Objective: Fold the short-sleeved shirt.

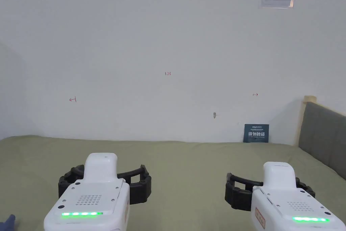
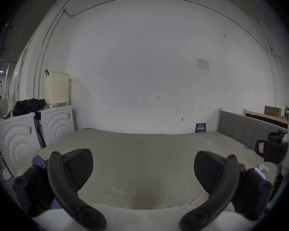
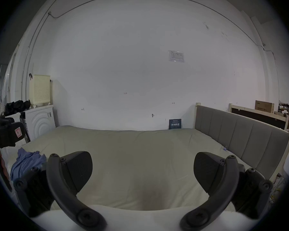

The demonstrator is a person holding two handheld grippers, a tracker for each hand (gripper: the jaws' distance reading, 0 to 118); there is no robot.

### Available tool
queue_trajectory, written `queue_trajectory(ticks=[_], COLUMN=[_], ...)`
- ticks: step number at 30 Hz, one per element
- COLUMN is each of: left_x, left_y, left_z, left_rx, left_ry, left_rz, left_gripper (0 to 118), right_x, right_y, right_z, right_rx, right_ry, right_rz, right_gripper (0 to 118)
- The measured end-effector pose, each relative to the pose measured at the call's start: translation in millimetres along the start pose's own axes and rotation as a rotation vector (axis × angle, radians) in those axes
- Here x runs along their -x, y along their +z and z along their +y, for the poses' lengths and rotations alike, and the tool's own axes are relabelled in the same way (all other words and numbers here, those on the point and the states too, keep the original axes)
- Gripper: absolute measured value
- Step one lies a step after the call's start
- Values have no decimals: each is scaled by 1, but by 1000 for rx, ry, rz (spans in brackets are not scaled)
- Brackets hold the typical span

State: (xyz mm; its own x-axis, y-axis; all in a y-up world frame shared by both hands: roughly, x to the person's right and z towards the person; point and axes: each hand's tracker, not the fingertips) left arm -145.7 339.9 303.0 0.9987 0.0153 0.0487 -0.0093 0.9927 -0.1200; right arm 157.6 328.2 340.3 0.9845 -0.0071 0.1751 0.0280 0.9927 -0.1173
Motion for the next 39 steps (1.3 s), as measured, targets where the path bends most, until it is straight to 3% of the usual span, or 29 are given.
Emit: queue_trajectory(ticks=[35,37,38,39], left_x=[-5,-5,-5,-5], left_y=[8,7,7,7], left_z=[-3,-4,-4,-5], left_rx=[27,44,51,60], left_ry=[-9,-19,-24,-31], left_rz=[-18,-31,-32,-36], left_gripper=[118,118,116,103], right_x=[5,4,4,5], right_y=[10,9,10,11], right_z=[-3,-2,-2,-2], right_rx=[-17,1,4,6], right_ry=[63,59,57,61], right_rz=[-15,1,2,-2], right_gripper=[117,113,100,77])
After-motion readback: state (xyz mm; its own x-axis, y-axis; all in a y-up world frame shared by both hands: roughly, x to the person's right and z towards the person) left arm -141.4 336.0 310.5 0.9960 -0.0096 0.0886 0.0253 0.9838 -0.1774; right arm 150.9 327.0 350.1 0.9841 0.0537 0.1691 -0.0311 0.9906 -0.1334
